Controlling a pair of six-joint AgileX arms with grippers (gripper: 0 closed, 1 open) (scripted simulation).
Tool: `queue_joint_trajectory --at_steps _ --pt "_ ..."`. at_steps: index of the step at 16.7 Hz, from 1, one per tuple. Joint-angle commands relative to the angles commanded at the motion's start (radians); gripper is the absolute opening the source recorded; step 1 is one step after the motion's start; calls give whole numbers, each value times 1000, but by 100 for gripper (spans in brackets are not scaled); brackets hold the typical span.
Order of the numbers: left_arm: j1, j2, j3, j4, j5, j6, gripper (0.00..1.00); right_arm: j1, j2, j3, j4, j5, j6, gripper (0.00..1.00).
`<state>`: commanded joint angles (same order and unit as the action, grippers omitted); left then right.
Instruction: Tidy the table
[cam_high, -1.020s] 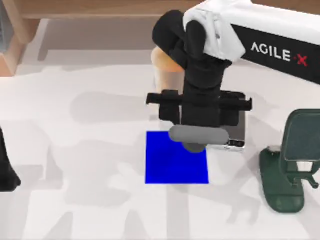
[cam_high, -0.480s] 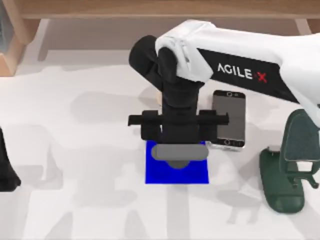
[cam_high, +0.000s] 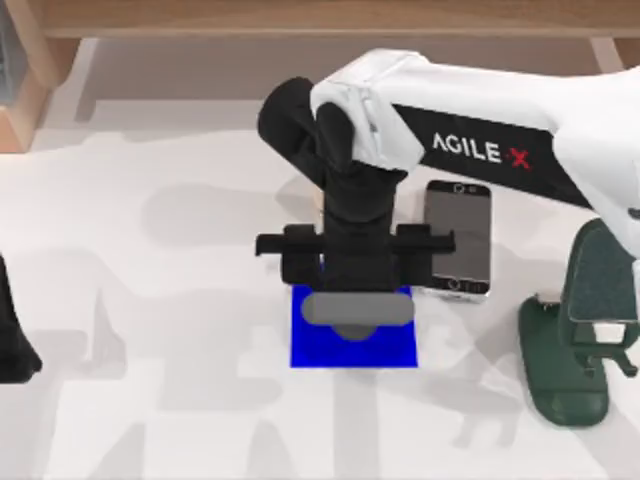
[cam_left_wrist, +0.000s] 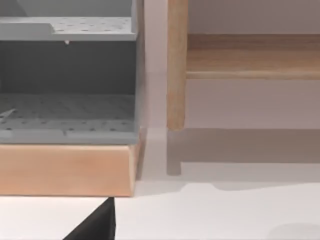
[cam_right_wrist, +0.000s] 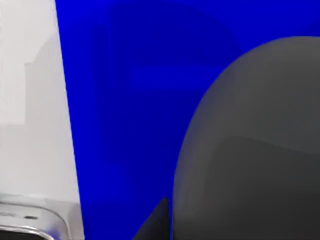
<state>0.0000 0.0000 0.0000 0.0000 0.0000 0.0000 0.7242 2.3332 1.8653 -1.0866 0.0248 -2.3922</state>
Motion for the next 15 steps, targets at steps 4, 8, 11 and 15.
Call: queue_joint_trajectory --at_steps 4,8,11,15 --pt "0 0 0 0 0 0 100 0 0 0 0 0 0 23" --pt "0 0 0 0 0 0 100 0 0 0 0 0 0 53" --pt "0 0 0 0 0 0 100 0 0 0 0 0 0 75" --pt "0 0 0 0 0 0 100 0 0 0 0 0 0 100"
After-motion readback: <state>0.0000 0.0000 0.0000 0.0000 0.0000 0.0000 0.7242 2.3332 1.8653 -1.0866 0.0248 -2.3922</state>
